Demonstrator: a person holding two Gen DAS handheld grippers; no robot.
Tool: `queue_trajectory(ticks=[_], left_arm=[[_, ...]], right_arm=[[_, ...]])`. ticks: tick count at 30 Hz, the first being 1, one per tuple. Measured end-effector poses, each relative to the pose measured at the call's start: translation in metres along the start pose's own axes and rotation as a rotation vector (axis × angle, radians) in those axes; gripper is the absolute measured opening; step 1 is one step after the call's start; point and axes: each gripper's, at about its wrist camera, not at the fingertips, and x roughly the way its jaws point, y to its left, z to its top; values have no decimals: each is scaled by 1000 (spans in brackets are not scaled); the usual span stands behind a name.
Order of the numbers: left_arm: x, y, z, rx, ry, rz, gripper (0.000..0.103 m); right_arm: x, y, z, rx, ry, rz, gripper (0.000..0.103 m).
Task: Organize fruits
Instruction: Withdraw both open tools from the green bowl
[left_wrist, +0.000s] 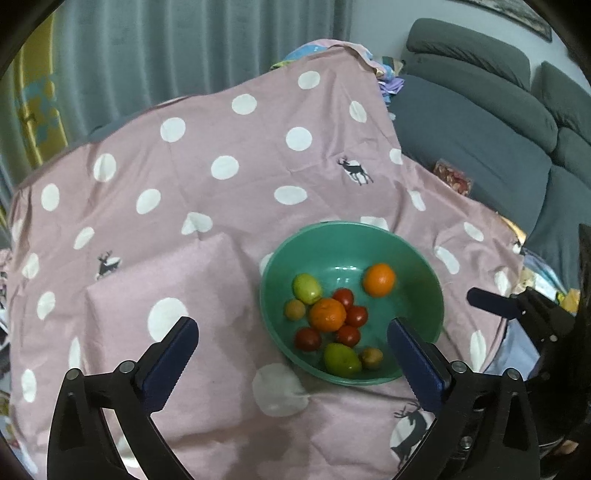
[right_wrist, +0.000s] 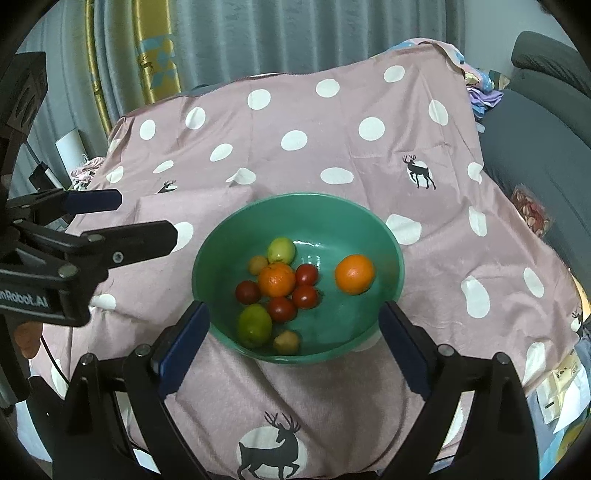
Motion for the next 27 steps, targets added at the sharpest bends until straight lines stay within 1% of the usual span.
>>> queue_trajectory(ticks=[5,12,27], left_arm=[[-2,-1,0,14,8,30,102],[-1,-4,0,35,20,48,102],[-2,-4,-2,53,10,72,102]], right_arm=[[-3,1,0,-1,-3,-6,94],[-5,2,1,-4,-5,-5,94],[-5,4,4,-10,-4,-2,94]])
